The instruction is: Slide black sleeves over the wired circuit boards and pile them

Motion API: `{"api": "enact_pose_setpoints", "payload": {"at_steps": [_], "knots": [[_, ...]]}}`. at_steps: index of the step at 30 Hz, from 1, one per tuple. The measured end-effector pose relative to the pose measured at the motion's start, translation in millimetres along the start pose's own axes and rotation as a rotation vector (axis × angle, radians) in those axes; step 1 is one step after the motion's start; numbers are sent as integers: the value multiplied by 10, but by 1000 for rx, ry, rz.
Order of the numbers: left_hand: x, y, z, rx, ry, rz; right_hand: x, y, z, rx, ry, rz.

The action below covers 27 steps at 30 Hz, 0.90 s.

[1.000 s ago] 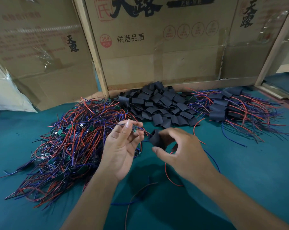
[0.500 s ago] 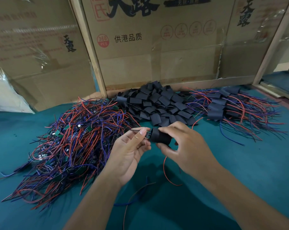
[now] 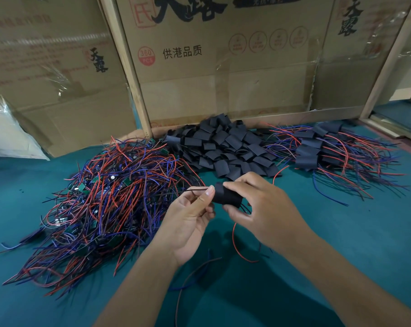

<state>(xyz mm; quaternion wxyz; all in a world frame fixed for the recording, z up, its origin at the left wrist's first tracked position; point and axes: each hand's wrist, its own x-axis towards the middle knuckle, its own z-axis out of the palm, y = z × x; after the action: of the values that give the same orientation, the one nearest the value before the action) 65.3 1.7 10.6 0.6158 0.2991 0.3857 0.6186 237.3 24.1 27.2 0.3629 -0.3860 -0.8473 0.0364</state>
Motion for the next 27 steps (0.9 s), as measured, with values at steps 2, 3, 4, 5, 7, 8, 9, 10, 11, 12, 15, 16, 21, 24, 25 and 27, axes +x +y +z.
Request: {"api": "enact_pose_setpoints", "payload": {"at_steps": [2, 3, 4, 5, 7, 8, 9, 10, 11, 12, 15, 16, 21, 24, 25, 27], "knots": [[4, 3, 3, 16, 9, -8, 1, 14, -2, -1, -5, 6], [6, 10, -2, 28, 14, -4, 3, 22, -5, 1, -7, 9], [11, 16, -10, 40, 19, 3, 7, 29, -6, 3, -7, 12], [12, 22, -19, 54, 26, 10, 8, 35, -8, 5, -8, 13], [6, 31, -24, 86, 36, 18, 9, 42, -7, 9, -13, 9], [3, 32, -24, 99, 36, 20, 10, 43, -4, 14, -16, 6], [0, 33, -23, 109, 33, 22, 9, 42, 0, 22, -20, 3], [-5, 35, -20, 114, 30, 22, 8, 42, 3, 32, -22, 1], [-7, 31, -20, 119, 25, 21, 6, 44, 5, 42, -24, -2], [-6, 25, -18, 120, 22, 18, 5, 46, 7, 51, -25, -4], [-5, 11, -26, 116, 21, -8, 3, 50, 10, 66, -31, -9], [-5, 7, -28, 111, 14, -21, 5, 51, 12, 72, -33, -11], [5, 7, -50, 78, -13, -96, 10, 56, 17, 104, -51, -13], [-7, 29, -51, 78, -65, -210, 12, 58, 19, 141, -78, -19], [-10, 29, -63, 90, -89, -249, 13, 60, 18, 145, -88, -23], [-9, 20, -86, 108, -110, -281, 17, 70, 14, 144, -103, -27]]}}
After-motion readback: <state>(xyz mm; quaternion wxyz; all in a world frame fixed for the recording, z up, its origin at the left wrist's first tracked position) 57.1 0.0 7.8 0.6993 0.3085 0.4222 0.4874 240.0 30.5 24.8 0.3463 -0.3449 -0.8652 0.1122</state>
